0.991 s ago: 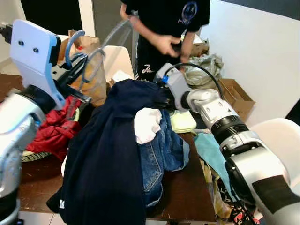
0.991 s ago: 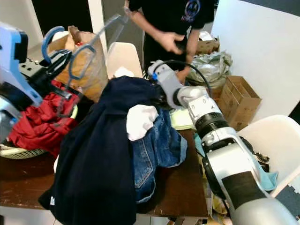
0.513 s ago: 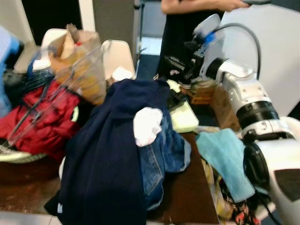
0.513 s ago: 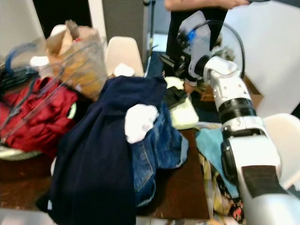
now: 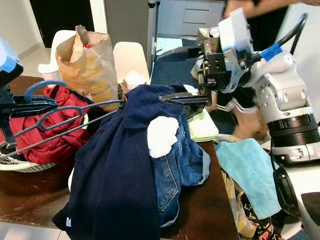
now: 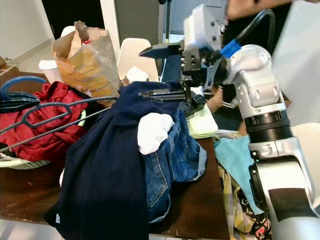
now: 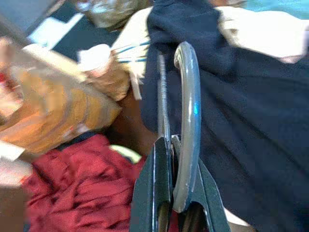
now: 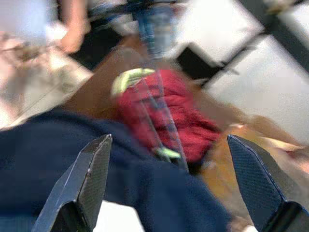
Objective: Hang hanger
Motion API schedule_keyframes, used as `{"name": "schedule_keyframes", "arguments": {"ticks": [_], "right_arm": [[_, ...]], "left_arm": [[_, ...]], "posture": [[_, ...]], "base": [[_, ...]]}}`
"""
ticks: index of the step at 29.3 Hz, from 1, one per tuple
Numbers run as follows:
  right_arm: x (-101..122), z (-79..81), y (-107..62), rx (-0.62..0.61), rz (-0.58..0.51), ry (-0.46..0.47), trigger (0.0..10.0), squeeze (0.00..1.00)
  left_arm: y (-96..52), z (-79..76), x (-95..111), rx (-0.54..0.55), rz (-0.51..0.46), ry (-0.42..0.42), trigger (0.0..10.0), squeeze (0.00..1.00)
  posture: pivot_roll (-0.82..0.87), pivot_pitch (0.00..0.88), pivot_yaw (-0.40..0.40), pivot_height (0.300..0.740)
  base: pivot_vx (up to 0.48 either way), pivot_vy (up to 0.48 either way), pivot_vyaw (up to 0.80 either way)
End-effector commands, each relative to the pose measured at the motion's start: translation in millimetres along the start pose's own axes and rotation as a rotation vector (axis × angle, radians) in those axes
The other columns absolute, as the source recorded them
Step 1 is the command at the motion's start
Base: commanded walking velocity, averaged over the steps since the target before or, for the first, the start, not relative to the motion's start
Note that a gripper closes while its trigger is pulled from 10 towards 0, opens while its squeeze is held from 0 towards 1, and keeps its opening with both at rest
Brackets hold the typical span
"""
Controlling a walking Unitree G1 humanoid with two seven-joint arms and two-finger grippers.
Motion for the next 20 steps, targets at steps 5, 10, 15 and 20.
{"name": "schedule_keyframes", "arguments": {"ticks": [5,10,15,20], "right_arm": [[-5,9.2,27.0,0.111,0.046,-0.046,10.0,0.00],[-8,9.0,41.0,0.087,0.029,-0.066,10.0,0.00],[-6,6.7,53.2,0.034,-0.025,-0.063,10.0,0.00],[-7,7.8,84.9,-0.035,-0.045,-0.044,10.0,0.00]], "left_arm": [[7.2,-6.7,20,-0.116,-0.016,0.115,10.0,0.00],[6.2,1.3,28,-0.102,0.010,0.208,10.0,0.00],[3.7,11.3,33,-0.028,0.063,0.281,10.0,0.00],[6.7,11.0,36,-0.020,0.082,0.311,10.0,0.00]], "posture": [[0.06,0.000,-0.023,0.736],[0.06,0.000,-0.018,0.736],[0.06,0.000,-0.021,0.736],[0.05,0.000,-0.021,0.736]], "base": [[0.000,0.000,0.00],[0.000,0.000,0.00],[0.000,0.000,0.00],[0.000,0.000,0.00]]}}
Point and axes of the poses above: a point about 5 cm out from each wrist's last joint towards the gripper, its own y axis pointing out of the wrist towards the gripper, its own x axis along the axis of the wrist's last joint, z = x × y, the point moved 1 cm from there along y, pointing out of the wrist towards the gripper, and after that the axes turned 5 degrees about y, right-handed, at the moved point
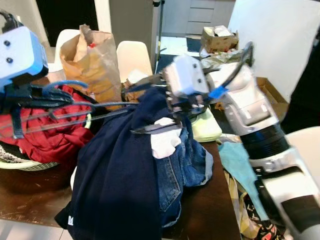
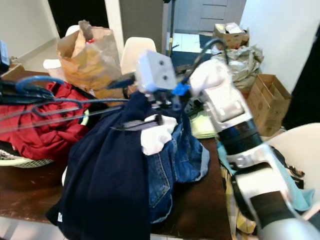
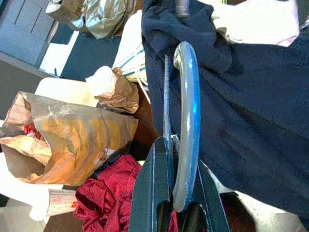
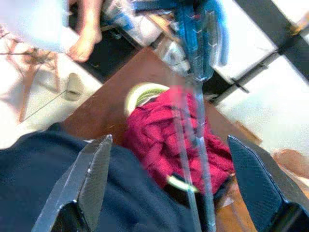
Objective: Hang hanger
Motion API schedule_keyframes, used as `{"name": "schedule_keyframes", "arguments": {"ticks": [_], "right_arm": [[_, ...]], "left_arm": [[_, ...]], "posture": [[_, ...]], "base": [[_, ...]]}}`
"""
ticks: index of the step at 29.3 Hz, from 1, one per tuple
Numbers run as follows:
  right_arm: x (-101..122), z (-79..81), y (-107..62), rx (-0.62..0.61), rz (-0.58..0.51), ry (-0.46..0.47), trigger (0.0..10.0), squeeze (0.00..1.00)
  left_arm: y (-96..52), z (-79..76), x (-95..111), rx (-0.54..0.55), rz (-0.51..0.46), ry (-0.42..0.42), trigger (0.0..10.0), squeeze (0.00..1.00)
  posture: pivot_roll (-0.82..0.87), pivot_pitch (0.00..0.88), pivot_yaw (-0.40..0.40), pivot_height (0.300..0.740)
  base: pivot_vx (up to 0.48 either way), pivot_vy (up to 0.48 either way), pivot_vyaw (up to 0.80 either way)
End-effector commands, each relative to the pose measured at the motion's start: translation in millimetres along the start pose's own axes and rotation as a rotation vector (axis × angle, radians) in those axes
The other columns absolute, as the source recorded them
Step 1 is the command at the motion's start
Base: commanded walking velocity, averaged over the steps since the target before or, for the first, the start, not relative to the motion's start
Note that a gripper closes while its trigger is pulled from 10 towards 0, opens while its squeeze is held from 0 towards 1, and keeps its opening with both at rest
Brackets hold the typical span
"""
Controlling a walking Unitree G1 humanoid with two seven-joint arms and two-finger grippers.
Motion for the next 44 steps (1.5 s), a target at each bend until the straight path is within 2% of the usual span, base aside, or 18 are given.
{"name": "schedule_keyframes", "arguments": {"ticks": [1,2,3,4,6,8,11,16,22,30,31,33,34,37,39,41,43,44], "right_arm": [[-2,4.4,9.8,0.009,0.020,-0.003,10.0,0.00],[-2,4.4,9.8,0.009,0.020,-0.003,10.0,0.00],[-9,11.1,24.4,0.006,0.040,0.000,10.0,0.00],[-9,11.1,24.4,0.006,0.040,0.000,10.0,0.00],[-16,14.8,52.8,-0.057,0.030,0.053,10.0,0.00],[-18,14.5,60.5,-0.079,0.027,0.066,10.0,0.00],[-18,14.5,60.5,-0.079,0.027,0.066,10.0,0.00],[-17,12.0,84.2,-0.177,0.019,0.079,10.0,0.00],[-15,9.9,103.0,-0.262,0.013,0.088,10.0,0.00],[-14,9.8,106.8,-0.270,0.026,0.065,10.0,0.00],[-15,11.3,106.9,-0.252,0.040,0.039,1.2,0.00],[-15,11.3,106.9,-0.252,0.040,0.039,1.2,0.00],[-17,12.7,106.2,-0.234,0.072,-0.009,0.0,0.00],[-24,13.8,104.5,-0.220,0.142,-0.101,0.0,0.00],[-24,13.8,104.5,-0.220,0.142,-0.101,0.0,0.00],[-29,12.6,103.1,-0.231,0.188,-0.151,0.0,0.00],[-35,10.3,100.4,-0.240,0.232,-0.194,0.9,0.00],[-35,10.3,100.4,-0.240,0.232,-0.194,0.9,0.00]], "left_arm": [[-0.5,0.0,3,-0.010,0.027,0.030,10.0,0.00],[-0.5,0.0,3,-0.010,0.027,0.030,10.0,0.00],[1.5,-0.6,5,-0.017,0.017,0.029,10.0,0.00],[1.5,-0.6,5,-0.017,0.017,0.029,10.0,0.00],[6.2,-1.0,6,-0.021,-0.003,0.020,10.0,0.00],[7.9,-1.6,6,-0.026,-0.012,0.020,10.0,0.00],[7.9,-1.6,6,-0.026,-0.012,0.020,10.0,0.00],[18.4,-11.7,12,-0.079,-0.078,0.022,10.0,0.00],[30.1,-18.5,17,-0.109,-0.119,0.014,10.0,0.00],[31.6,-18.7,19,-0.115,-0.126,0.016,10.0,0.00],[31.4,-18.1,19,-0.114,-0.125,0.019,10.0,0.00],[31.4,-18.1,19,-0.114,-0.125,0.019,10.0,0.00],[30.6,-17.3,20,-0.112,-0.124,0.022,10.0,0.00],[29.1,-15.6,22,-0.107,-0.125,0.027,10.0,0.00],[29.1,-15.6,22,-0.107,-0.125,0.027,10.0,0.00],[28.7,-15.2,25,-0.106,-0.128,0.031,10.0,0.00],[29.1,-15.2,27,-0.110,-0.132,0.037,10.0,0.00],[29.1,-15.2,27,-0.110,-0.132,0.037,10.0,0.00]], "posture": [[0.05,0.000,-0.021,0.736],[0.05,0.000,-0.021,0.736],[0.05,0.000,-0.019,0.736],[0.05,0.000,-0.019,0.736],[0.05,0.000,-0.019,0.736],[0.05,0.000,-0.021,0.736],[0.05,0.000,-0.021,0.736],[0.04,0.000,-0.026,0.736],[0.04,0.000,-0.024,0.736],[0.04,0.000,-0.023,0.736],[0.04,0.000,-0.024,0.736],[0.04,0.000,-0.024,0.736],[0.04,0.000,-0.025,0.736],[0.05,0.000,-0.024,0.736],[0.05,0.000,-0.024,0.736],[0.05,0.000,-0.022,0.736],[0.05,0.000,-0.022,0.736],[0.05,0.000,-0.022,0.736]], "base": [[0.000,0.000,0.00],[0.000,0.000,0.00],[0.000,0.000,0.00],[0.000,0.000,0.00],[0.000,0.000,0.00],[0.000,0.000,0.00],[0.000,0.000,0.00],[0.000,0.000,0.00],[0.000,0.000,0.00],[0.000,0.000,0.00],[0.000,0.000,0.00],[0.000,0.000,0.00],[0.000,0.000,0.00],[0.000,0.000,0.00],[0.000,0.000,0.00],[0.000,0.000,0.00],[0.000,0.000,0.00],[0.000,0.000,0.00]]}}
Point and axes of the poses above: a point about 5 cm out from each wrist's last joint towards the gripper, its own y axis pointing out of the wrist towards the gripper, its own x axis along the axis of the wrist's last joint, z = x × y, the point moved 1 cm from there along y, pointing out of the wrist towards the gripper, and after that the axes turned 5 degrees about y, right-handed, at the moved point
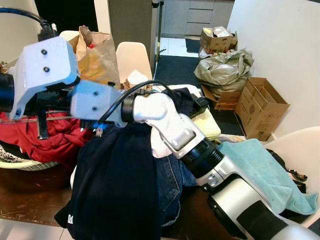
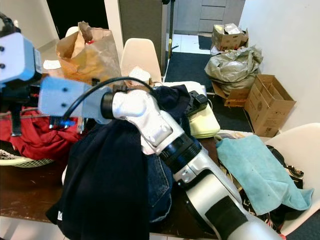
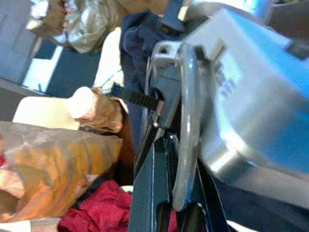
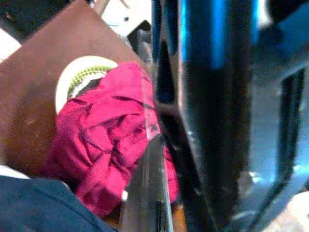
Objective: Hang hanger
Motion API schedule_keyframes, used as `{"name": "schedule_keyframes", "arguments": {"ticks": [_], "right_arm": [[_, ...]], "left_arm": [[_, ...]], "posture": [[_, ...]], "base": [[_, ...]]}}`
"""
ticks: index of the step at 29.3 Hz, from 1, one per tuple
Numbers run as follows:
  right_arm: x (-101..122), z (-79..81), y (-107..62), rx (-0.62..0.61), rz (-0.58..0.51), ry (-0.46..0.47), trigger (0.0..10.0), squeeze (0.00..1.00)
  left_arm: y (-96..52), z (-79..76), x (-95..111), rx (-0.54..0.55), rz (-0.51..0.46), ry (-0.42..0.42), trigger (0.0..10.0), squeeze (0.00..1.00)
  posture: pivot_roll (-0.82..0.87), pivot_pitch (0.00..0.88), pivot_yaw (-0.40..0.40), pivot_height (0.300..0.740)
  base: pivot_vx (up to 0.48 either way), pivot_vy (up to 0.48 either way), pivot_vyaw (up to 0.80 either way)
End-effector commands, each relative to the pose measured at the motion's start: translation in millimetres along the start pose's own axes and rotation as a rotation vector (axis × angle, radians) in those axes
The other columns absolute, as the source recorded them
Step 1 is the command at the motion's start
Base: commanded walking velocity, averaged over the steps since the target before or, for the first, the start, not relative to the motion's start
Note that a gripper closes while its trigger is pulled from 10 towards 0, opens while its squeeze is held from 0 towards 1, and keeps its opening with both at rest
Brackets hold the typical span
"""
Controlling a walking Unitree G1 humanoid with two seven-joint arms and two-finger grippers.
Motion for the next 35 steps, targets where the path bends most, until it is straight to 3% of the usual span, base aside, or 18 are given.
{"name": "schedule_keyframes", "arguments": {"ticks": [1,4,5,6,7,8,9,11,12,13,14,18,19,20,21,22,28,35], "right_arm": [[-12,3.8,0.7,0.016,0.073,-0.035,0.4,0.00],[-14,3.6,-0.3,0.022,0.083,-0.050,0.4,0.00],[-16,3.3,-1.3,0.025,0.095,-0.068,6.1,0.00],[-16,3.3,-1.3,0.025,0.095,-0.068,6.1,0.00],[-18,3.0,-2.1,0.027,0.105,-0.087,8.8,0.00],[-18,3.0,-2.1,0.027,0.105,-0.087,8.8,0.00],[-20,2.6,-2.9,0.031,0.116,-0.108,10.0,0.00],[-21,2.2,-3.2,0.032,0.126,-0.126,10.0,0.00],[-22,1.8,-3.2,0.032,0.131,-0.136,6.9,0.00],[-23,1.5,-3.2,0.031,0.134,-0.140,6.9,0.00],[-23,0.7,-3.2,0.026,0.130,-0.143,0.0,0.00],[-19,-2.7,-2.4,-0.002,0.103,-0.134,0.0,0.00],[-18,-4.0,-2.1,-0.014,0.090,-0.128,0.0,0.00],[-13,-6.7,-0.8,-0.048,0.051,-0.095,0.0,0.00],[-13,-6.7,-0.8,-0.048,0.051,-0.095,0.0,0.00],[-9,-9.2,-0.1,-0.077,0.019,-0.074,0.0,0.00],[-1,-20.1,3.2,-0.208,-0.050,-0.032,0.0,0.00],[1,-21.6,8.6,-0.248,-0.070,-0.021,0.0,0.00]], "left_arm": [[2.1,-1.9,12,-0.029,-0.053,0.037,10.0,0.00],[2.5,-1.4,12,-0.029,-0.053,0.038,10.0,0.00],[3.0,-1.6,12,-0.030,-0.053,0.041,10.0,0.00],[3.0,-1.6,12,-0.030,-0.053,0.041,10.0,0.00],[3.4,-1.9,12,-0.033,-0.053,0.042,10.0,0.00],[3.4,-1.9,12,-0.033,-0.053,0.042,10.0,0.00],[3.7,-2.0,13,-0.035,-0.053,0.044,10.0,0.00],[4.1,-2.1,13,-0.038,-0.054,0.047,10.0,0.00],[4.2,-1.9,14,-0.038,-0.055,0.050,10.0,0.00],[4.3,-1.8,15,-0.038,-0.056,0.053,10.0,0.00],[4.0,-1.3,16,-0.036,-0.057,0.056,10.0,0.00],[0.4,1.3,19,-0.029,-0.061,0.060,10.0,0.00],[-1.3,2.3,20,-0.026,-0.063,0.059,10.0,0.13],[-6.6,5.2,22,-0.014,-0.060,0.041,10.0,0.62],[-6.6,5.2,22,-0.014,-0.060,0.041,10.0,0.62],[-13.1,8.9,23,0.008,-0.052,0.033,10.0,1.00],[-58.6,33.2,46,0.218,-0.118,0.040,10.0,1.00],[-81.3,36.6,63,0.339,-0.227,0.034,10.0,1.00]], "posture": [[0.05,0.000,-0.020,0.736],[0.05,0.000,-0.020,0.736],[0.05,0.000,-0.019,0.736],[0.05,0.000,-0.019,0.736],[0.05,0.000,-0.020,0.736],[0.05,0.000,-0.020,0.736],[0.05,0.000,-0.020,0.736],[0.05,0.000,-0.020,0.736],[0.05,0.000,-0.020,0.736],[0.05,0.000,-0.020,0.736],[0.05,0.000,-0.021,0.736],[0.05,0.000,-0.021,0.736],[0.05,0.000,-0.021,0.736],[0.05,0.000,-0.022,0.736],[0.05,0.000,-0.022,0.736],[0.05,0.000,-0.020,0.736],[0.06,0.000,-0.021,0.736],[0.06,0.000,-0.021,0.736]], "base": [[0.000,0.000,0.00],[0.000,0.000,0.00],[0.000,0.000,0.00],[0.000,0.000,0.00],[0.000,0.000,0.00],[0.000,0.000,0.00],[0.000,0.000,0.00],[0.000,0.000,0.00],[0.000,0.000,0.00],[0.000,0.000,0.00],[0.000,0.000,0.00],[0.000,0.000,0.00],[0.000,0.000,0.00],[0.000,0.000,0.00],[0.000,0.000,0.00],[0.000,0.000,0.00],[0.000,0.000,0.00],[0.000,0.000,0.00]]}}
Point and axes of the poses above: a point about 5 cm out from each wrist's last joint towards the gripper, its own y axis pointing out of the wrist towards the gripper, its own x axis along the axis of the wrist's last joint, z = x × y, the point moved 1 cm from there along y, pointing out of the wrist towards the gripper, and after that the axes turned 5 degrees about y, right-handed, at the moved point
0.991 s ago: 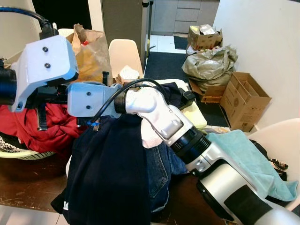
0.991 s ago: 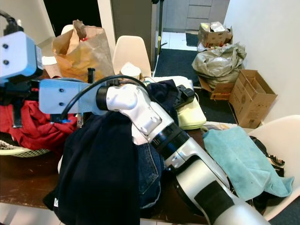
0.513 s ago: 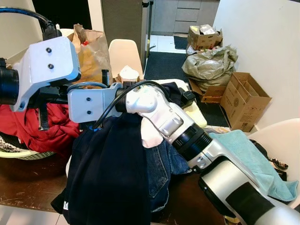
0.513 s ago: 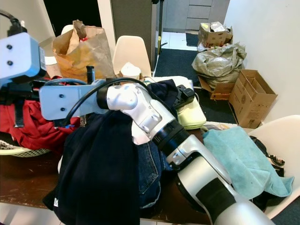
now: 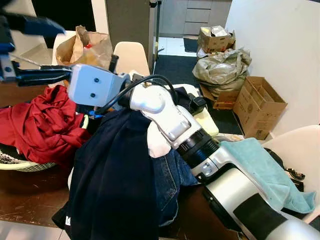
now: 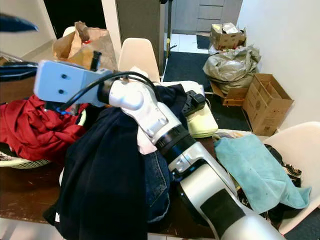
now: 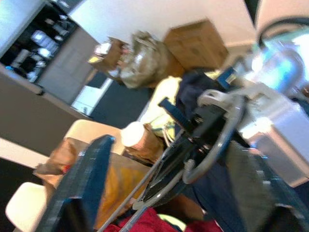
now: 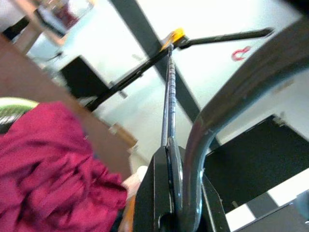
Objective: Hang hanger
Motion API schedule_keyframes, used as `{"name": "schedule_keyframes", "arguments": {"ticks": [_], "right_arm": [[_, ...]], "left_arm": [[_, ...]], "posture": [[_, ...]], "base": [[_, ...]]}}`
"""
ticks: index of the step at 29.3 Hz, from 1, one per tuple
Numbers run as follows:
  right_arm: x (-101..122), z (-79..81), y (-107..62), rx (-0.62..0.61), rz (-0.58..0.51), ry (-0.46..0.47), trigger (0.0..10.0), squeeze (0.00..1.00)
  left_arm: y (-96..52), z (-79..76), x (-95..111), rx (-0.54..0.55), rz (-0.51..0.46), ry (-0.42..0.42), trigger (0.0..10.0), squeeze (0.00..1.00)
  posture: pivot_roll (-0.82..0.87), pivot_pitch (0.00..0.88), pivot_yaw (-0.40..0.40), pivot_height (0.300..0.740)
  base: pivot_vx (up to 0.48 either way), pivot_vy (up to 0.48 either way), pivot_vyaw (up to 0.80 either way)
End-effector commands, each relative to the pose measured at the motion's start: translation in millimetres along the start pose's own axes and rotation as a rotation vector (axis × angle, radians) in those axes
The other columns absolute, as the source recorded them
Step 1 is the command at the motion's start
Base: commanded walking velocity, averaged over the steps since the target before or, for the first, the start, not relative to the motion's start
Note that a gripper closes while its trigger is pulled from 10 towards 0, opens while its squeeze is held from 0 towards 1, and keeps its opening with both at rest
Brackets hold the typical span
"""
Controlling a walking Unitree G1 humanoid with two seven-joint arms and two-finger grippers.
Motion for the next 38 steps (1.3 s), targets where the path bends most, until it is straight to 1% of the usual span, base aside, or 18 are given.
{"name": "schedule_keyframes", "arguments": {"ticks": [1,6,7,8,9,10,11,13,14,18,19,24,29,31,33,34,35,38], "right_arm": [[-19,8.5,-2.0,0.023,0.086,0.039,0.0,0.00],[-15,-3.0,0.7,-0.070,0.055,0.133,0.0,0.00],[-14,-23.4,-0.4,-0.207,0.022,0.292,0.0,0.00],[-14,-23.4,-0.4,-0.207,0.022,0.292,0.0,0.00],[-15,-42.3,-4.0,-0.336,-0.011,0.435,0.0,0.00],[-15,-42.3,-4.0,-0.336,-0.011,0.435,0.0,0.00],[-18,-61.6,-10.7,-0.471,-0.048,0.584,0.0,0.00],[-18,-61.6,-10.7,-0.471,-0.048,0.584,0.0,0.00],[-23,-76.8,-18.5,-0.580,-0.078,0.696,0.0,0.00],[-37,-97.6,-37.2,-0.751,-0.064,0.784,0.0,0.00],[-37,-97.6,-37.2,-0.751,-0.064,0.784,0.0,0.00],[-61,-124.1,-78.9,-0.983,0.029,0.743,0.0,0.00],[-63,-128.6,-85.2,-1.011,0.032,0.733,0.0,0.00],[-64,-148.5,-113.6,-1.109,0.041,0.651,0.0,0.00],[-64,-148.5,-113.6,-1.109,0.041,0.651,0.0,0.00],[-61,-161.3,-130.2,-1.161,0.036,0.593,0.0,0.00],[-54,-174.2,-144.7,-1.173,-0.003,0.565,2.7,0.00],[-44,-185.5,-155.0,-1.148,-0.075,0.571,3.4,0.00]], "left_arm": [[-11.1,0.7,25,0.020,-0.092,0.070,10.0,1.00],[-17.8,8.3,25,0.122,-0.116,0.057,10.0,1.00],[-26.2,23.6,25,0.298,-0.142,0.055,10.0,1.00],[-26.2,23.6,25,0.298,-0.142,0.055,10.0,1.00],[-36.6,37.7,26,0.465,-0.179,0.050,10.0,0.41],[-36.6,37.7,26,0.465,-0.179,0.050,10.0,0.41],[-48.5,50.2,28,0.628,-0.228,0.044,10.0,0.00],[-48.5,50.2,28,0.628,-0.228,0.044,10.0,0.00],[-57.9,58.2,29,0.752,-0.261,0.050,10.0,0.00],[-66.1,64.4,29,0.892,-0.305,0.062,10.0,0.00],[-66.1,64.4,29,0.892,-0.305,0.062,10.0,0.00],[-76.7,70.1,14,1.100,-0.247,0.073,10.0,0.00],[-77.5,70.4,8,1.125,-0.229,0.058,10.0,0.00],[-74.0,64.2,-29,1.191,-0.079,0.001,10.0,0.00],[-74.0,64.2,-29,1.191,-0.079,0.001,10.0,0.00],[-68.2,55.7,-51,1.206,-0.008,-0.035,10.0,0.00],[-55.9,41.8,-74,1.199,0.047,-0.093,10.0,0.00],[-39.1,23.9,-95,1.184,0.078,-0.163,10.0,0.00]], "posture": [[0.06,0.000,-0.021,0.736],[0.06,0.000,-0.020,0.736],[0.07,0.000,-0.022,0.736],[0.07,0.000,-0.022,0.736],[0.07,0.000,-0.023,0.736],[0.07,0.000,-0.023,0.736],[0.07,0.000,-0.025,0.736],[0.07,0.000,-0.025,0.736],[0.07,0.000,-0.026,0.736],[0.08,0.000,-0.030,0.736],[0.08,0.000,-0.030,0.736],[0.07,0.000,-0.027,0.736],[0.07,0.000,-0.027,0.736],[0.07,0.000,-0.021,0.736],[0.07,0.000,-0.021,0.736],[0.07,0.000,-0.020,0.736],[0.06,0.000,-0.019,0.736],[0.06,0.000,-0.021,0.736]], "base": [[0.000,0.000,0.00],[0.000,0.000,0.00],[0.000,0.000,0.00],[0.000,0.000,0.00],[0.000,0.000,0.00],[0.000,0.000,0.00],[0.000,0.000,0.00],[0.000,0.000,0.00],[0.000,0.000,0.00],[0.000,0.000,0.00],[0.000,0.000,0.00],[0.000,0.000,0.00],[0.000,0.000,0.00],[0.000,0.000,0.00],[0.000,0.000,0.00],[0.000,0.000,0.00],[0.000,0.000,0.00],[0.000,0.000,0.00]]}}
Point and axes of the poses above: a point about 5 cm out from each wrist's last joint towards the gripper, its own y axis pointing out of the wrist towards the gripper, its own x axis along the axis of the wrist's last joint, z = x × y, the point moved 1 cm from there along y, pointing out of the wrist towards the gripper, and after that the axes turned 5 degrees about y, right-handed, at the moved point
